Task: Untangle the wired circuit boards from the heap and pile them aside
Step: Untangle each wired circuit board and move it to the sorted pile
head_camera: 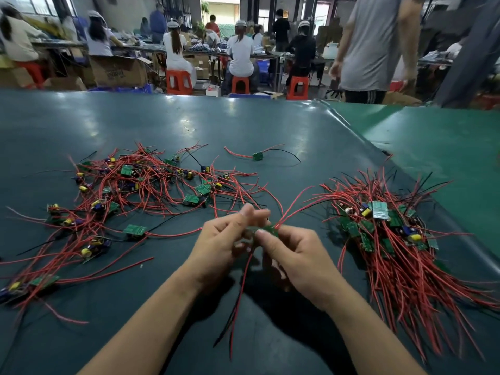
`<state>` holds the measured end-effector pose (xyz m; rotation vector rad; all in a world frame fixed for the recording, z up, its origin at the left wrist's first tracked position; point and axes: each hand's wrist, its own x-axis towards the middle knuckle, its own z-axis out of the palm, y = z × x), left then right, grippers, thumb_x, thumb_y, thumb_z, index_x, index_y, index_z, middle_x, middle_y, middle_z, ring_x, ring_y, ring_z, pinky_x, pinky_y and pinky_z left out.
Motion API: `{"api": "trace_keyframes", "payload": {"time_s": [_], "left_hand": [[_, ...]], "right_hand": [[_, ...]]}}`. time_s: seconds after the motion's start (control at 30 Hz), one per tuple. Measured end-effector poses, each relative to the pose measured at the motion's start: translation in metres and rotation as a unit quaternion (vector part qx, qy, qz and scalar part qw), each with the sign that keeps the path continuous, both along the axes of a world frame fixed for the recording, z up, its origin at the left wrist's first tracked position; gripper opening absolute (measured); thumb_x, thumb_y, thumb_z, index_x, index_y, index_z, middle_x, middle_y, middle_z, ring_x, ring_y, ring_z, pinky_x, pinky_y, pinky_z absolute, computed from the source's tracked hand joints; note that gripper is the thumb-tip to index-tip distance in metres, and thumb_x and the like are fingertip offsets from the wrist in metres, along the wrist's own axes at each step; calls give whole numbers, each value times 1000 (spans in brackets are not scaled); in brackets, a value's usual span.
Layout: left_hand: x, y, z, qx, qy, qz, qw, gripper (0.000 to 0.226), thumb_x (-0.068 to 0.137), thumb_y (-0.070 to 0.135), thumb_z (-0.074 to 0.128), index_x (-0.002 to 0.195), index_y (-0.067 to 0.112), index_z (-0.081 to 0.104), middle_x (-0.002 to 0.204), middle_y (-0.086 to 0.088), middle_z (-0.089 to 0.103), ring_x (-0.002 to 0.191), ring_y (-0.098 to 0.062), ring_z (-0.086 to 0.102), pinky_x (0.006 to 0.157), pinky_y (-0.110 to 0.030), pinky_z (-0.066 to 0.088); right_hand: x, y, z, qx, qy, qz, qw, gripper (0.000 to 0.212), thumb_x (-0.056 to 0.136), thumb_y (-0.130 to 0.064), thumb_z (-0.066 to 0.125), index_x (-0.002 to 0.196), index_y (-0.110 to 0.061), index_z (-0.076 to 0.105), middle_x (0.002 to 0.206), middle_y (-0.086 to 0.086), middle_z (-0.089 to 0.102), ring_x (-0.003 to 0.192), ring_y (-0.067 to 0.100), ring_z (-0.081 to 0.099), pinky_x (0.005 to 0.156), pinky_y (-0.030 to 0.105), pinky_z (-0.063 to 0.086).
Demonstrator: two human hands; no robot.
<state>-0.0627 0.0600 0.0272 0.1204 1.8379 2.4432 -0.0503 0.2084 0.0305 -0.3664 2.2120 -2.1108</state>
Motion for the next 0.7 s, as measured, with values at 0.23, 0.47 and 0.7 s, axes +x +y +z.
{"api": "trace_keyframes", "payload": {"time_s": [0.23, 0.47, 0.7], "left_hand": [[-13, -11, -21, -447, 254, 183, 838, 13, 87, 16, 71, 99, 15, 75, 98, 2, 67, 98, -14, 55, 88, -19, 40], [-19, -7, -31, -566, 278, 77, 772, 55, 91, 42, 61, 140, 20, 51, 138, 9, 54, 133, -12, 38, 114, -27, 25], [-19, -1, -29, -555, 265, 144, 775, 33, 82, 51, 70, 104, 27, 67, 96, 14, 66, 99, -14, 53, 88, -33, 37]], "right_hand": [[-8, 25, 18, -248, 157, -384, 876, 23, 94, -37, 63, 77, -22, 65, 69, 2, 70, 38, 12, 55, 32, 16, 32], [-14, 24, 19, -316, -113, -303, 892, 40, 94, -42, 59, 102, -4, 65, 80, 6, 76, 51, 11, 67, 33, 13, 35], [-13, 16, 14, -187, -113, -259, 941, 15, 96, -22, 59, 91, -11, 68, 95, 1, 68, 60, 14, 69, 37, 19, 42]]}}
